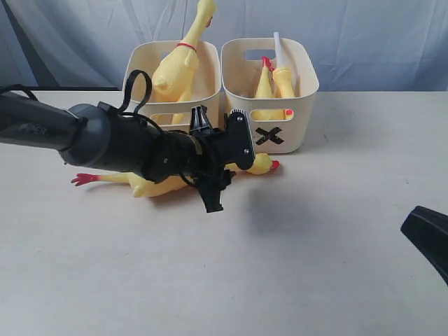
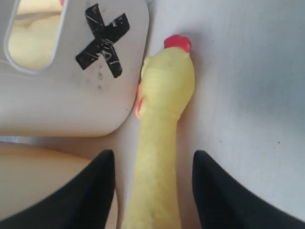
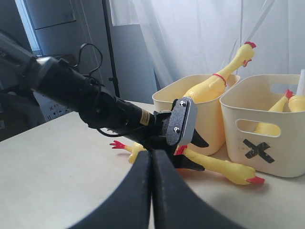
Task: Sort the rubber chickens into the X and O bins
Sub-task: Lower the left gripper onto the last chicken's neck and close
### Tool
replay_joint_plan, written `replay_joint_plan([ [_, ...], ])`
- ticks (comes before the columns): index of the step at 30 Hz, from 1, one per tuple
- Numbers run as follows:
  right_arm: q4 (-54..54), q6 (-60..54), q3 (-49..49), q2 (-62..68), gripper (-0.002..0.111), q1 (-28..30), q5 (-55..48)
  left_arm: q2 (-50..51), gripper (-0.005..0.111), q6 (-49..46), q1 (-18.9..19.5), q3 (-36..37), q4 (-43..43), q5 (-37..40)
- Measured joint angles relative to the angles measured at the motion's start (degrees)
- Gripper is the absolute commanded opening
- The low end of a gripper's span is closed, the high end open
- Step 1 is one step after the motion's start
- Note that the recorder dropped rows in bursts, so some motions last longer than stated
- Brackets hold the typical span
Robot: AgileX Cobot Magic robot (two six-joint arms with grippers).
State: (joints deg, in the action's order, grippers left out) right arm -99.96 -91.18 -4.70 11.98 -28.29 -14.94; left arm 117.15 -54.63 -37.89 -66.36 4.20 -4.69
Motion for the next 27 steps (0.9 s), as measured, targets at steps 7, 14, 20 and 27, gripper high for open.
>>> replay_joint_plan([
  [7, 0.0, 0.0, 0.0, 0.0, -0.001, 0.0, 0.0, 3.1, 0.049, 0.0, 0.0, -4.2, 0.0, 1.7],
  [14, 0.0, 0.0, 0.0, 0.0, -0.001, 0.0, 0.0, 6.6, 0.049, 0.0, 0.0, -7.7, 0.0, 4.7],
  [20, 0.0, 0.0, 0.0, 0.0, -0.001, 0.0, 0.0, 8.2, 0.049, 0.0, 0.1, -9.5, 0.1, 4.7],
  [27, 0.0, 0.0, 0.0, 0.0, -0.001, 0.0, 0.0, 9.2, 0.047, 0.0, 1.7, -9.7, 1.5, 5.1],
])
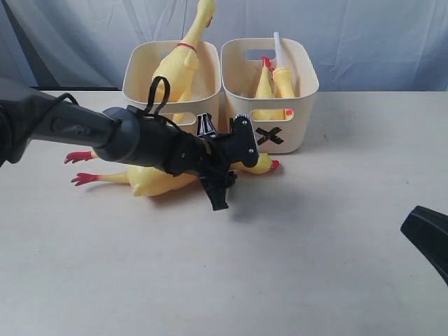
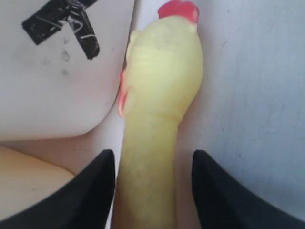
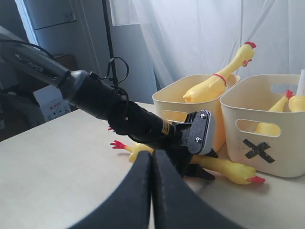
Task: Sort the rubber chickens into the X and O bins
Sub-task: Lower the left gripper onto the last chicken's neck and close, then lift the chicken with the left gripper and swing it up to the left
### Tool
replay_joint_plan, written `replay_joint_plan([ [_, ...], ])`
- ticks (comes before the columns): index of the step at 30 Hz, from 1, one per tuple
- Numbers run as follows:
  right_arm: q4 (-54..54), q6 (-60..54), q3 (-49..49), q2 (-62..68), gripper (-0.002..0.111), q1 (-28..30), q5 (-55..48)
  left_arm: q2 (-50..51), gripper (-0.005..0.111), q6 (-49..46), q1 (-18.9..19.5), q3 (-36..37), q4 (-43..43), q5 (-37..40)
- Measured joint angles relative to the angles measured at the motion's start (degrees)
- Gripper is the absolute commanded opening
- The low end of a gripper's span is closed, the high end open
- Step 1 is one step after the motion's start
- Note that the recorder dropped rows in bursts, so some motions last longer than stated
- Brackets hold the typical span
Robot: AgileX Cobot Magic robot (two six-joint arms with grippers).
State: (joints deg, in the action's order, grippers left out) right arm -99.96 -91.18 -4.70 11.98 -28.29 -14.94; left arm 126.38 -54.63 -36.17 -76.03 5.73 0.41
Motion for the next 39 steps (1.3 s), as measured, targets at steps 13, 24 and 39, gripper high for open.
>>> replay_joint_plan([
  [13, 0.0, 0.0, 0.0, 0.0, -0.001, 0.0, 0.0, 0.0, 0.001, -0.1, 0.0, -0.1, -0.7, 1.3],
  [24, 0.0, 0.0, 0.0, 0.0, -0.001, 0.0, 0.0, -0.8, 0.0, 0.1, -0.2, -0.7, -1.1, 8.8],
  [39, 0.0, 0.0, 0.0, 0.0, -0.001, 0.0, 0.0, -8.7, 0.0, 11.4, -3.1, 0.8, -1.0, 25.6],
])
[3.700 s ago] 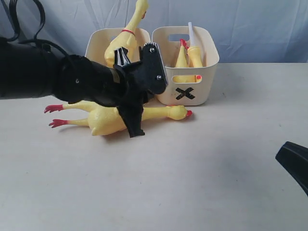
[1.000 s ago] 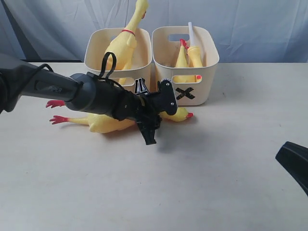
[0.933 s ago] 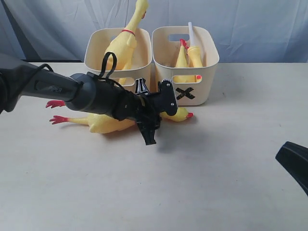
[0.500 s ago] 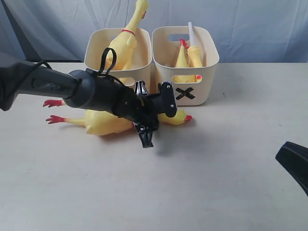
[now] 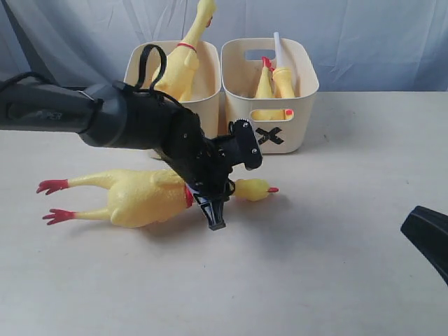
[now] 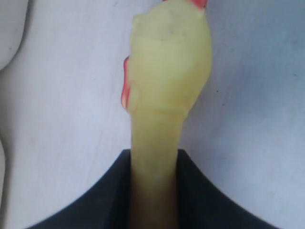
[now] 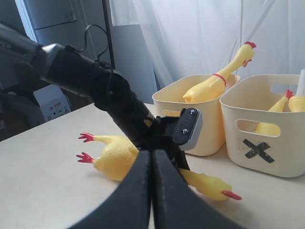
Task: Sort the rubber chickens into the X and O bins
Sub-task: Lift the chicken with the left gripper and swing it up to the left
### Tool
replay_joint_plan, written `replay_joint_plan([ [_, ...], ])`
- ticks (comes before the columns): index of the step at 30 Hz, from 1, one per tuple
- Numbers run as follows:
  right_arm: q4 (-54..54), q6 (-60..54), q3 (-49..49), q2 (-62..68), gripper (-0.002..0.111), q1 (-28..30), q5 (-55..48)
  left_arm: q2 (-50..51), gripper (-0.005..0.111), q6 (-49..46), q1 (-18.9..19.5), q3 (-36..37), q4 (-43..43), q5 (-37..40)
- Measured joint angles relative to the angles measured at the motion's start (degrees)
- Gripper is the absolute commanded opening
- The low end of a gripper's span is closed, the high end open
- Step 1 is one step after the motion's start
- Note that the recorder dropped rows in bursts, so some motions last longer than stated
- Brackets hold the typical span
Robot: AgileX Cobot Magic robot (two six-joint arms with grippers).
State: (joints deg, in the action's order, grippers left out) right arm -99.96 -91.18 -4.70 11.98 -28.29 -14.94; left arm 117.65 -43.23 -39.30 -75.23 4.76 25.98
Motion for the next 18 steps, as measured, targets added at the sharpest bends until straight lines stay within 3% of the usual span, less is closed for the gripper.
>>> replay_joint_plan([
  [13, 0.0, 0.0, 0.0, 0.0, -0.001, 0.0, 0.0, -19.7, 0.0, 3.2, 0.0, 10.5, 0.4, 1.4],
  [18, 0.0, 0.0, 0.0, 0.0, -0.001, 0.0, 0.0, -27.2, 0.0, 4.5, 4.2, 10.7, 1.2, 1.4],
])
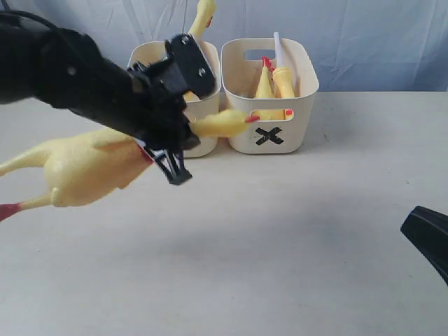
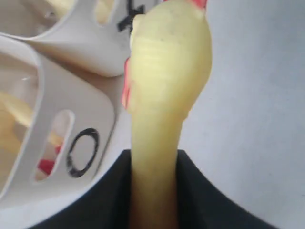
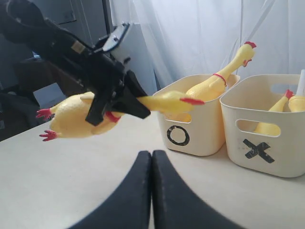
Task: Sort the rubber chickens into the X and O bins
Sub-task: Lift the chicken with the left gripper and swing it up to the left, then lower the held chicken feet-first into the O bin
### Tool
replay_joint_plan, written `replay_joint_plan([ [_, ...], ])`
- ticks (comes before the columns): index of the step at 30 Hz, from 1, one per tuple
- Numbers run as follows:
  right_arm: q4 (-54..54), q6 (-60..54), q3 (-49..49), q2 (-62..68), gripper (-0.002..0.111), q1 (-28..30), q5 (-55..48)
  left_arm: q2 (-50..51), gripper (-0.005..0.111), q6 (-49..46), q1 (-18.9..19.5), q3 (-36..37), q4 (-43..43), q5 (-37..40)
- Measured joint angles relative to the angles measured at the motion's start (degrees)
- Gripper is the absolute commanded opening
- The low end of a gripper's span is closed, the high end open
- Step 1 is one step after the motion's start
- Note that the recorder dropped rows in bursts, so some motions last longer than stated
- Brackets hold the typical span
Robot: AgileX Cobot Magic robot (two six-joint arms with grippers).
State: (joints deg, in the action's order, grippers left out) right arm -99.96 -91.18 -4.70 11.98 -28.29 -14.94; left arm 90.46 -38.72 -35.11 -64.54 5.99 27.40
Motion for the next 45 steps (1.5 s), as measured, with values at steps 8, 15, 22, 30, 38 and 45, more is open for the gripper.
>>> replay_joint_plan([
  [8, 0.0, 0.0, 0.0, 0.0, -0.001, 0.0, 0.0, -7.1, 0.0, 0.4, 11.7, 0.0, 7.0, -6.4],
  [15, 0.0, 0.0, 0.0, 0.0, -0.001, 0.0, 0.0, -7.7, 0.0, 0.4, 21.7, 0.0, 20.9, -17.7],
  [22, 0.0, 0.0, 0.0, 0.0, -0.001, 0.0, 0.0, -6.8, 0.0, 1.7, 29.1, -1.3, 33.6, -30.7],
  [30, 0.0, 0.0, 0.0, 0.0, -0.001, 0.0, 0.0, -0.6, 0.0, 13.1, 31.3, -9.9, 32.8, -37.5],
  [38, 0.0, 0.0, 0.0, 0.0, -0.001, 0.0, 0.0, 5.8, 0.0, 46.5, 31.5, -17.4, 11.4, -47.9],
  [45, 0.0, 0.0, 0.0, 0.0, -0.001, 0.0, 0.0, 13.1, 0.0, 68.8, 31.7, -18.2, -4.6, -65.5],
])
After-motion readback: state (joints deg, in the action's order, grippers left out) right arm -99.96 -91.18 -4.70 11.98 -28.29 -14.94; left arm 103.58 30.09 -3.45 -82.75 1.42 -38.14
